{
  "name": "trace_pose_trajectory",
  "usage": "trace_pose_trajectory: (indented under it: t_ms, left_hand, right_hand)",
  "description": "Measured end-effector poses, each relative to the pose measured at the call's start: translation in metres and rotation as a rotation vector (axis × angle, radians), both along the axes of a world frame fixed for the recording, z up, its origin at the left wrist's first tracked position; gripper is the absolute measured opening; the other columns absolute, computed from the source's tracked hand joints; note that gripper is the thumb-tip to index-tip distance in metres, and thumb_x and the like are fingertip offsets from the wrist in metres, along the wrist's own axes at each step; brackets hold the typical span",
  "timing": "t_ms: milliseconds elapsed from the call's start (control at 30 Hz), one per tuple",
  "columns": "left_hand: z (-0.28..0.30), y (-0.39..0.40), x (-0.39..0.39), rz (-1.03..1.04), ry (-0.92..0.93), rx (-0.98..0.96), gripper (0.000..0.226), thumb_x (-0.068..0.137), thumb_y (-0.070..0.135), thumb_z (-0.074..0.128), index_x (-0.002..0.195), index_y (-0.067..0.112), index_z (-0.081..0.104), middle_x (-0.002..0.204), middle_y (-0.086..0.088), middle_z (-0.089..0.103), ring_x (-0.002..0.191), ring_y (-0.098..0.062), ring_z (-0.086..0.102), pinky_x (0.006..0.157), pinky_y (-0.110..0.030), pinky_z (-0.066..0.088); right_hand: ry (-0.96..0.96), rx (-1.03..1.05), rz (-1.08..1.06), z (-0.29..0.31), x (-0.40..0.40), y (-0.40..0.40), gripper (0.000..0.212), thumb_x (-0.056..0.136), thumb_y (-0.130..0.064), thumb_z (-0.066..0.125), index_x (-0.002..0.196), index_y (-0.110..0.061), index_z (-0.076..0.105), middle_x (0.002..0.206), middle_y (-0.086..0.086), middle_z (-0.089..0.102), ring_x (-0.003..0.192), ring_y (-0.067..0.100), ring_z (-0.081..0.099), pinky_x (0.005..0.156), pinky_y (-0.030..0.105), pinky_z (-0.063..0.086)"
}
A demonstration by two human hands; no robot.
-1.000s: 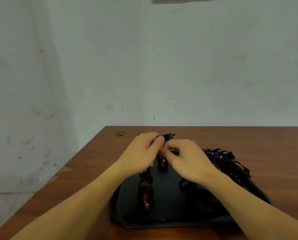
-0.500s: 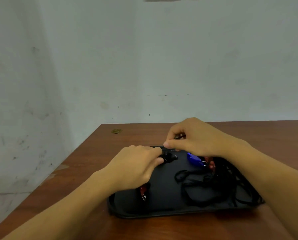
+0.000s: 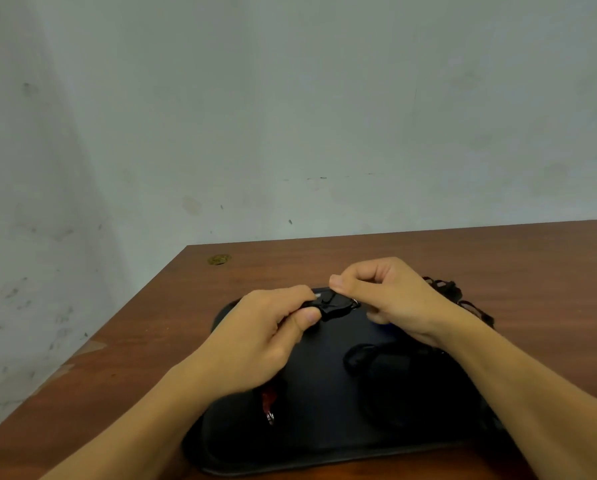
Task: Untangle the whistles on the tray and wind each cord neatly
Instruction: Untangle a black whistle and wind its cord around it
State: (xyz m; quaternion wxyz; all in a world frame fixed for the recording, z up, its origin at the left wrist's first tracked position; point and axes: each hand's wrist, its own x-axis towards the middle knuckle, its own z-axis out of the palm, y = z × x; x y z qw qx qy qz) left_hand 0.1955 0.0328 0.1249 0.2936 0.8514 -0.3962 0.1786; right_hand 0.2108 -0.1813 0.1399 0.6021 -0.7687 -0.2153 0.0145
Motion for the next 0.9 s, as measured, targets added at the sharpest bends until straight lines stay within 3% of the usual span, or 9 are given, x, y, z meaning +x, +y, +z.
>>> trace_pose_trajectory:
  t_ms: [100, 200, 300, 400, 467, 533, 667, 800, 900]
  left_hand:
    - [0.0, -0.001, 0.002, 0.026, -0.002, -0.035, 0.027, 0.104, 0.025, 0.046, 0.077, 0.021, 0.054, 0.07, 0.005, 0.058, 0.058, -0.015, 0.058, 0.056, -0.039, 0.046]
    - [-0.001, -0.002, 0.0, 0.025, 0.005, -0.136, 0.03, 0.103, 0.024, 0.046, 0.076, 0.019, 0.056, 0.065, 0.006, 0.057, 0.054, -0.015, 0.058, 0.053, -0.026, 0.043]
    - [-0.004, -0.003, -0.001, 0.024, 0.075, -0.26, 0.028, 0.104, 0.017, 0.046, 0.078, 0.014, 0.058, 0.063, 0.012, 0.06, 0.05, -0.012, 0.057, 0.053, -0.015, 0.04]
    - [-0.007, -0.004, 0.0, 0.023, 0.12, -0.35, 0.023, 0.102, 0.019, 0.045, 0.086, 0.013, 0.061, 0.069, 0.004, 0.064, 0.048, -0.014, 0.057, 0.051, -0.017, 0.042]
    - [-0.009, -0.003, 0.003, 0.038, 0.138, -0.401, 0.022, 0.102, 0.02, 0.045, 0.088, 0.015, 0.062, 0.069, 0.001, 0.064, 0.046, -0.015, 0.057, 0.049, -0.019, 0.042]
    - [-0.01, -0.001, 0.004, 0.08, 0.144, -0.417, 0.023, 0.103, 0.02, 0.046, 0.088, 0.016, 0.062, 0.067, 0.0, 0.064, 0.046, -0.013, 0.056, 0.048, -0.02, 0.042]
    - [-0.012, 0.006, 0.008, 0.255, 0.032, -0.277, 0.025, 0.102, 0.024, 0.049, 0.079, 0.022, 0.058, 0.063, 0.006, 0.063, 0.052, -0.011, 0.057, 0.052, -0.027, 0.044]
    - [-0.009, 0.016, 0.008, 0.345, -0.081, -0.088, 0.021, 0.097, 0.035, 0.044, 0.078, 0.027, 0.048, 0.06, 0.004, 0.058, 0.055, -0.017, 0.055, 0.054, -0.04, 0.046]
    - [-0.005, 0.017, 0.002, 0.313, -0.186, 0.1, 0.017, 0.096, 0.04, 0.041, 0.081, 0.032, 0.041, 0.061, 0.008, 0.05, 0.055, -0.021, 0.051, 0.05, -0.042, 0.045]
  right_hand:
    - [0.022, 0.083, 0.003, -0.006, 0.006, 0.001, 0.029, 0.079, -0.043, 0.071, 0.058, -0.024, 0.068, 0.065, 0.013, 0.024, 0.054, 0.02, 0.014, 0.05, 0.032, 0.013]
    - [0.088, 0.186, 0.053, -0.012, 0.009, 0.001, 0.028, 0.081, -0.04, 0.067, 0.059, -0.023, 0.067, 0.055, -0.005, 0.026, 0.048, 0.008, 0.017, 0.043, 0.02, 0.016]
    - [0.082, 0.21, 0.056, -0.015, 0.008, 0.005, 0.028, 0.083, -0.041, 0.065, 0.063, -0.022, 0.065, 0.055, -0.005, 0.028, 0.049, 0.009, 0.017, 0.045, 0.021, 0.014]
    - [0.052, 0.189, 0.019, -0.017, 0.005, 0.009, 0.029, 0.094, -0.033, 0.061, 0.079, -0.01, 0.07, 0.057, -0.004, 0.039, 0.047, 0.005, 0.024, 0.045, 0.02, 0.015]
    - [-0.026, 0.08, -0.006, -0.02, 0.002, 0.01, 0.027, 0.099, -0.025, 0.058, 0.093, -0.003, 0.072, 0.057, -0.01, 0.051, 0.045, 0.0, 0.035, 0.042, 0.014, 0.026]
    - [-0.184, -0.07, -0.024, -0.022, -0.001, 0.013, 0.02, 0.1, -0.02, 0.058, 0.099, -0.009, 0.075, 0.066, -0.009, 0.066, 0.053, 0.0, 0.052, 0.052, 0.014, 0.042]
    - [-0.408, -0.319, -0.097, -0.024, -0.005, 0.015, 0.016, 0.098, -0.028, 0.06, 0.098, -0.025, 0.076, 0.089, -0.006, 0.075, 0.083, 0.008, 0.068, 0.08, 0.032, 0.054]
    - [-0.628, -0.475, -0.128, -0.017, -0.014, 0.014, 0.016, 0.095, -0.03, 0.057, 0.095, -0.027, 0.073, 0.089, -0.018, 0.07, 0.086, 0.004, 0.067, 0.073, 0.027, 0.054]
    - [-0.744, -0.454, -0.149, -0.011, -0.016, 0.011, 0.014, 0.095, -0.03, 0.06, 0.089, -0.026, 0.071, 0.083, -0.018, 0.067, 0.078, 0.007, 0.064, 0.067, 0.022, 0.049]
